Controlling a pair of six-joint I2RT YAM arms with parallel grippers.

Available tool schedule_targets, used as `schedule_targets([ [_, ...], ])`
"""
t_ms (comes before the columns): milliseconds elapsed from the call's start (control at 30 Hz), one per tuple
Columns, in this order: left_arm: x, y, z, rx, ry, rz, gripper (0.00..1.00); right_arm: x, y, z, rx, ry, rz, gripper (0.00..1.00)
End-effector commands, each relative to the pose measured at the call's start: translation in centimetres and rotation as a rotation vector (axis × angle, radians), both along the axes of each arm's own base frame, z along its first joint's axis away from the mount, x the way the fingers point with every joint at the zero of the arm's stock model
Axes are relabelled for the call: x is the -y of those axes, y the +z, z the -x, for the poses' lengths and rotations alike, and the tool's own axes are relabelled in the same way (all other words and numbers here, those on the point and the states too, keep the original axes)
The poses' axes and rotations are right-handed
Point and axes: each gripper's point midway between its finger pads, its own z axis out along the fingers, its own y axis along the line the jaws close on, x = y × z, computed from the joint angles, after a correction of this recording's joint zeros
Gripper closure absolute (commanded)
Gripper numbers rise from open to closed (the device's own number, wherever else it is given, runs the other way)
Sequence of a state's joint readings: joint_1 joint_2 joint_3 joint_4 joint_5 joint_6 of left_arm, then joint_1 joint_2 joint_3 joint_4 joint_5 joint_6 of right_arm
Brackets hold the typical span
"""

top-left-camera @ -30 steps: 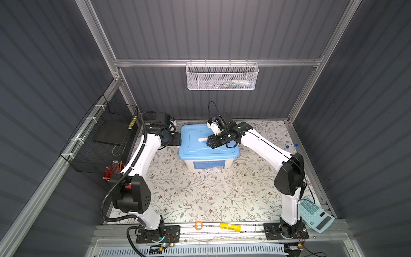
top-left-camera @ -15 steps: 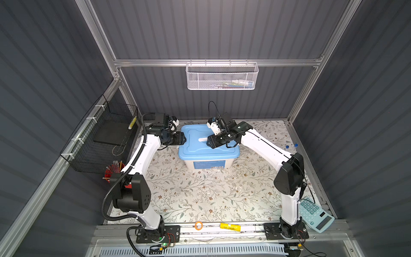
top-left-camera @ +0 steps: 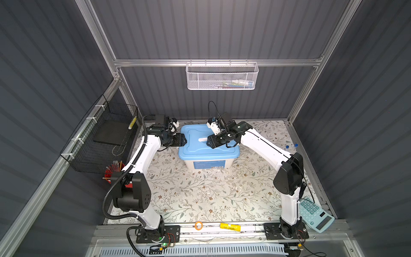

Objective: Organize the chemistry lab equipment

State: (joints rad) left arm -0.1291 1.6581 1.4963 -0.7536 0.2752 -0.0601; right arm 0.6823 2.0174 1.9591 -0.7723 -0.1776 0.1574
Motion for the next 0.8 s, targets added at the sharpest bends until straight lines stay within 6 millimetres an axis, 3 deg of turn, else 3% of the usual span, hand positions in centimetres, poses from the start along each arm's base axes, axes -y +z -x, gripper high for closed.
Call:
schedule_targets([
  [0,0.4,-1.1,0.0,-0.026,-0.023,0.03,0.3,0.5,-2.3,0.9,-0.083,-0.007,0.049,0.42],
  [200,1.3,-1.5,0.1,-0.044,-0.052,0.078,0.36,0.5,-2.4,1.0,-0.085,-0.01,0.052,0.42],
  [467,0.7,-1.1,0.0,-0.038,-0.034,0.042,0.56,0.5,-2.4,1.0,-0.085,-0.01,0.048,0.42],
  [767,-0.2,-2.2,0.3,-0.069,-0.022,-0.056,0.64,0.5,-2.6,1.1,-0.09,-0.01,0.044,0.42],
])
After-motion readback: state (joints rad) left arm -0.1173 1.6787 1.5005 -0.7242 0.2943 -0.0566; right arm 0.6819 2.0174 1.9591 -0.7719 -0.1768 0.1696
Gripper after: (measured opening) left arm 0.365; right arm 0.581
